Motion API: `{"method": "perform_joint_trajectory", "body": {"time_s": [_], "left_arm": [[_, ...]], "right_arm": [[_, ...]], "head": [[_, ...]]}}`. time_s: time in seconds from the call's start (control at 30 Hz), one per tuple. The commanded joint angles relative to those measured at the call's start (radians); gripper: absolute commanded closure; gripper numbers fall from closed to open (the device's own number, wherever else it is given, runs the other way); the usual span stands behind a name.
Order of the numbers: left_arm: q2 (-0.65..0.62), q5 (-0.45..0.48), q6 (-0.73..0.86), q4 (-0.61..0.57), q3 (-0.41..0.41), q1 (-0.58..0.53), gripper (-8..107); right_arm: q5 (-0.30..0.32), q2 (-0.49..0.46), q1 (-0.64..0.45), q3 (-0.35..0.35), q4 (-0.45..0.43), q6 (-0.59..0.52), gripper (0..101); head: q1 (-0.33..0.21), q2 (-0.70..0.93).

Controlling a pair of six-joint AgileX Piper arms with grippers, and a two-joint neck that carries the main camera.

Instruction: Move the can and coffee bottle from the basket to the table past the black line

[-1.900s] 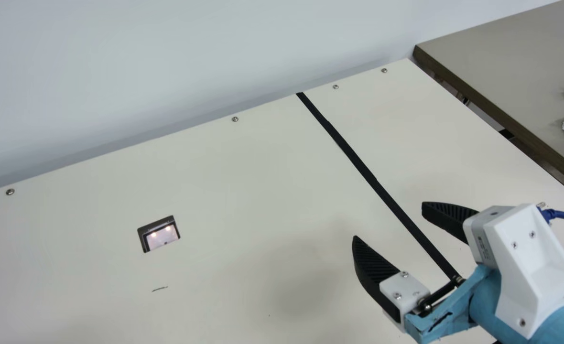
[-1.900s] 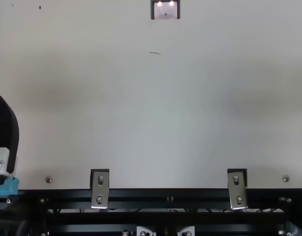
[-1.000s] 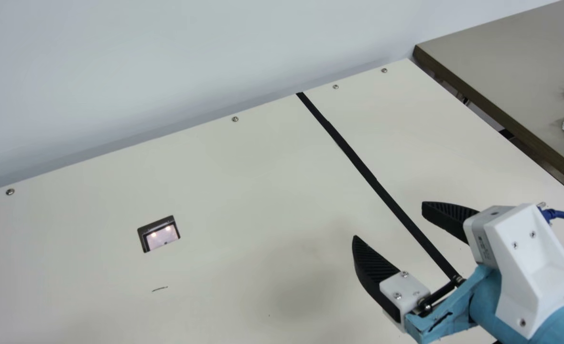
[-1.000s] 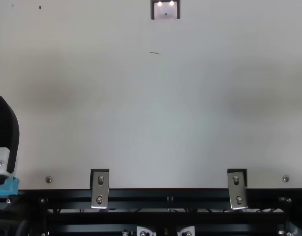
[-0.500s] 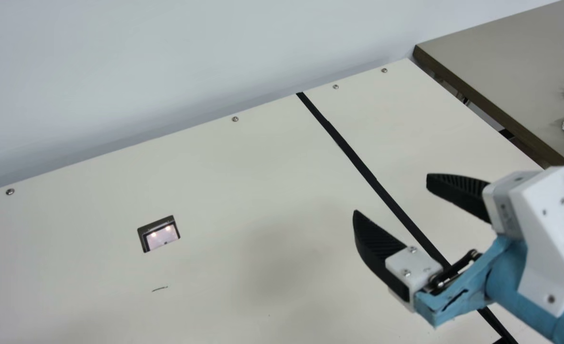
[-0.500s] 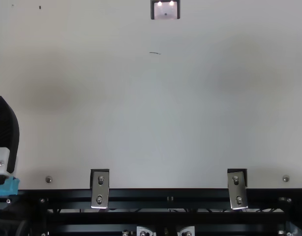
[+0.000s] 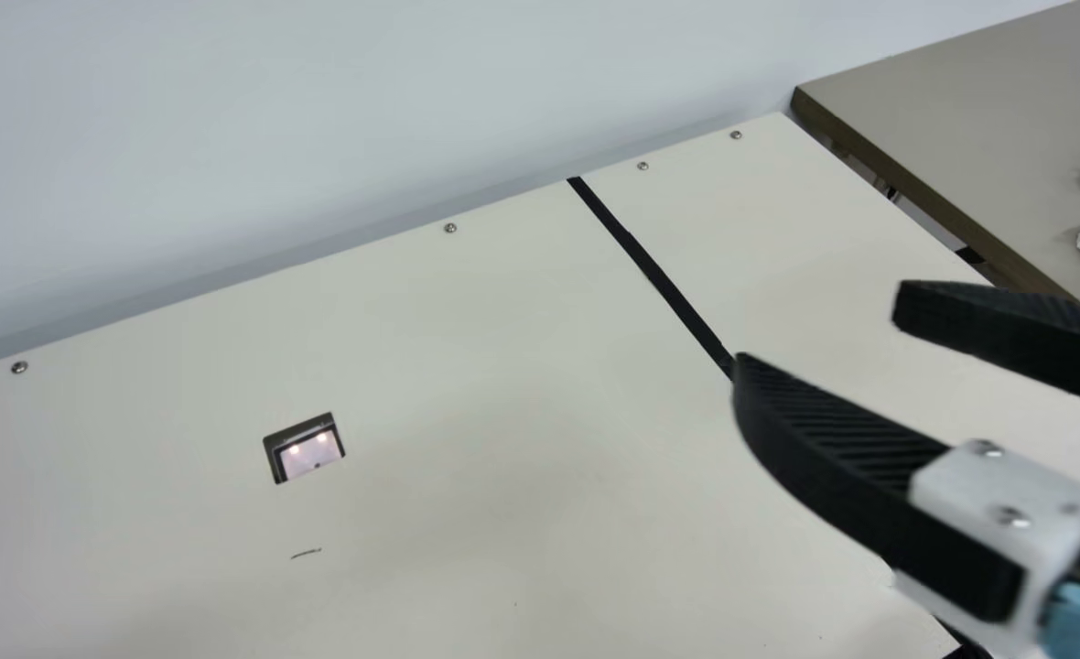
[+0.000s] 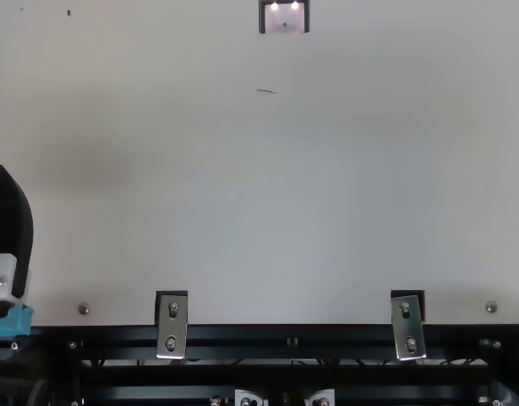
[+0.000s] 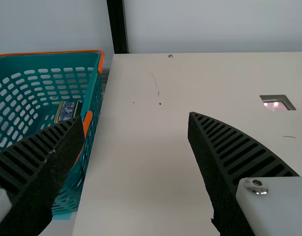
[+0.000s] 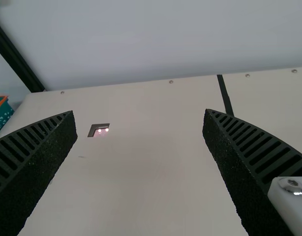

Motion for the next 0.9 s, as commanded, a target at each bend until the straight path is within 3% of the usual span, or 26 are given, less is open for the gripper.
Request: {"method": "perform_joint_trajectory", "body": {"time_s": [0.0, 0.2, 0.4, 0.6, 0.87], "left_arm": [[0.0, 0.0, 0.0, 0.0, 0.0, 0.0, 9], [0.0, 0.0, 0.0, 0.0, 0.0, 0.0, 9], [0.0, 0.0, 0.0, 0.0, 0.0, 0.0, 9], [0.0, 0.0, 0.0, 0.0, 0.0, 0.0, 9], [0.0, 0.0, 0.0, 0.0, 0.0, 0.0, 9]], "right_arm": [[0.0, 0.0, 0.0, 0.0, 0.0, 0.0, 0], [0.013, -0.001, -0.003, -0.009, 0.004, -0.003, 0], [0.057, -0.004, 0.011, -0.02, 0.02, 0.073, 0], [0.141, -0.016, 0.085, -0.046, 0.054, 0.271, 0], [0.141, -0.038, 0.279, -0.001, 0.108, 0.58, 0]], "head": [[-0.019, 0.006], [-0.019, 0.006], [-0.019, 0.006], [-0.019, 0.006], [-0.019, 0.006]]}}
